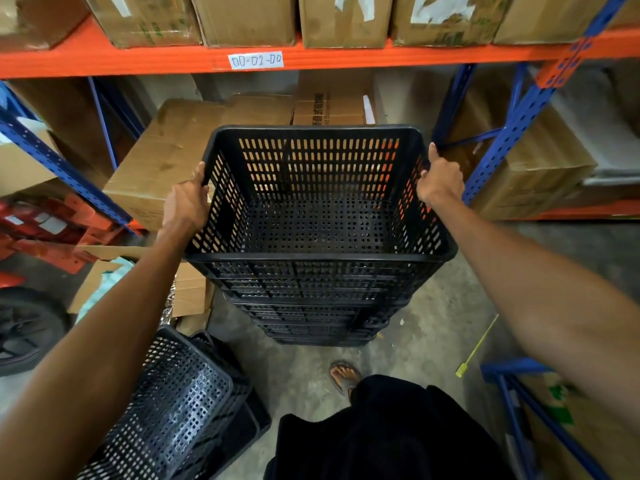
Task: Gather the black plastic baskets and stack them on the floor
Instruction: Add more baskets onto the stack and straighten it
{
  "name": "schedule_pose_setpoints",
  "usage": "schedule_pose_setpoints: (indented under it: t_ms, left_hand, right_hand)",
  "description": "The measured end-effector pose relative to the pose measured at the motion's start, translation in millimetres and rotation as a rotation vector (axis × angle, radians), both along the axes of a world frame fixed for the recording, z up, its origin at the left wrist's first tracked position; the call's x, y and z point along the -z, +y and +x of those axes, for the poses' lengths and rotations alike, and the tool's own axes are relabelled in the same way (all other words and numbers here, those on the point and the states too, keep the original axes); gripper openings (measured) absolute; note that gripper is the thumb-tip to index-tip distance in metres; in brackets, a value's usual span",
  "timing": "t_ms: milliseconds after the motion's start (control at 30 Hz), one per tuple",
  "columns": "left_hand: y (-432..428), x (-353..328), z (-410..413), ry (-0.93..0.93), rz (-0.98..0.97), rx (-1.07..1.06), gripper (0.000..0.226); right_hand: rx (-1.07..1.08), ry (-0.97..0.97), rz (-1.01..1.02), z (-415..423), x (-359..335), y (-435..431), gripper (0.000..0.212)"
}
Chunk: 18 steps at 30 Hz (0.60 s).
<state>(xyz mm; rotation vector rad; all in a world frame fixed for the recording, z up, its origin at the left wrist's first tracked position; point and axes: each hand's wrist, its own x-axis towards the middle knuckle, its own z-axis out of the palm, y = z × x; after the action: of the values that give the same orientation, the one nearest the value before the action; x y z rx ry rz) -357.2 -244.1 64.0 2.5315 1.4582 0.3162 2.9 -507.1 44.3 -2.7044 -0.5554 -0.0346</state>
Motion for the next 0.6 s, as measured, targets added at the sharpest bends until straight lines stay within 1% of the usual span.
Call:
schedule_pose_setpoints:
  t_ms: [67, 200, 400, 467, 533, 600]
  left_hand:
    - [3.1, 2.6, -0.7, 0.027, 0.04, 0.014, 0.05]
    - [16.2, 8.5, -0.3, -0.005, 0.03, 0.06, 0.05]
    - [21.5, 17.3, -4.2, -0.004, 0.081, 0.067, 0.044]
    - [19.6, 18.0, -2.8, 0.023, 0.113, 0.061, 0.046]
    - [14.9, 18.3, -2.3, 0.064, 0.134, 0.053, 0.049]
    - [13.0, 13.5, 0.1, 0.061, 0.1, 0.028, 0.039]
  right_hand:
    - [0.022, 0.013, 0.017, -3.6, 2.2, -0.1, 0.066]
    - [0.04, 0.027, 0.004, -13.0, 9.1, -5.1, 0.07]
    - [0.005, 0.029, -0.019, -12.7, 9.5, -5.2, 0.076]
    - [-0.014, 0.027, -0.03, -12.0, 12.1, -6.4, 0.076]
    - [-0.047, 0.068, -0.065, -10.3, 13.7, -8.3, 0.078]
    - [-0.109, 0.187, -0.109, -5.3, 13.6, -12.8, 0.083]
